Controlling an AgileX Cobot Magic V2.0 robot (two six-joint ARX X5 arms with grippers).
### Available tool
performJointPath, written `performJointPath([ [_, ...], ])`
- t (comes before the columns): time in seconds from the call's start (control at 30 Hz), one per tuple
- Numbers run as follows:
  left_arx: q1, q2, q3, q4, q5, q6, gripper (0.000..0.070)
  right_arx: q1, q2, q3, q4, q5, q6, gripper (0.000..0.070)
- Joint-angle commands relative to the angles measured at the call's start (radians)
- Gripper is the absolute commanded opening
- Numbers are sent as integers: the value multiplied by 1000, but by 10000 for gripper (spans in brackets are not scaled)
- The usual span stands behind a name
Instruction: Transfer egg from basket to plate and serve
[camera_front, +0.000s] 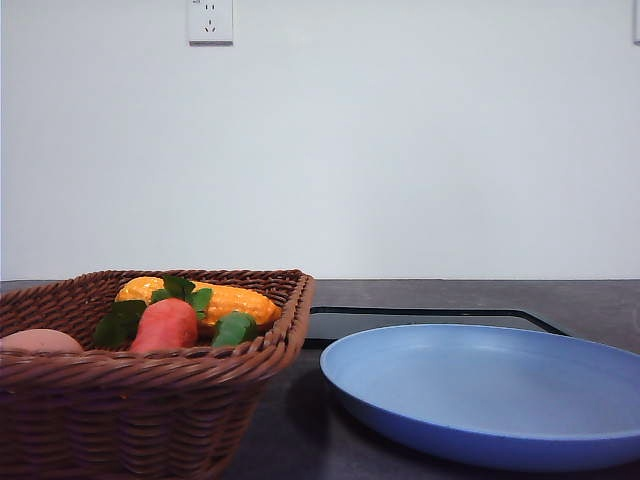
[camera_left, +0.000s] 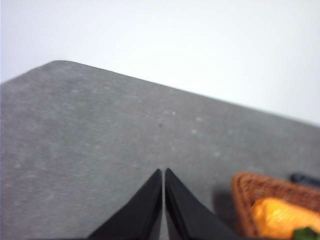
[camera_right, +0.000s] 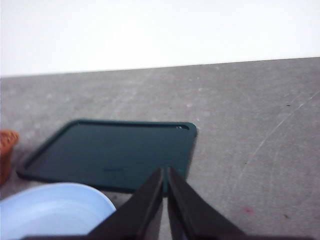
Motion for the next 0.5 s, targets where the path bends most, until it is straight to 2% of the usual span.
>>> performJointPath([
  [0.0, 2, -1, -26, 36, 2, -99, 0, -1, -1, -6, 16, 0, 77, 0],
  [0.2, 2, -1, -25, 96, 2, -131, 0, -1, -1, -6, 20, 0, 152, 0],
  [0.27, 2, -1, -23, 102, 3, -197, 0, -1, -1, -2, 14, 1, 200, 0],
  [0.37, 2, 10, -18, 70, 11, -270, 0, -1, 0, 10, 4, 1, 261, 0],
  [0.47, 2, 36, 17, -1, 55, -294, 0, -2, 11, 48, -32, 2, 281, 0],
])
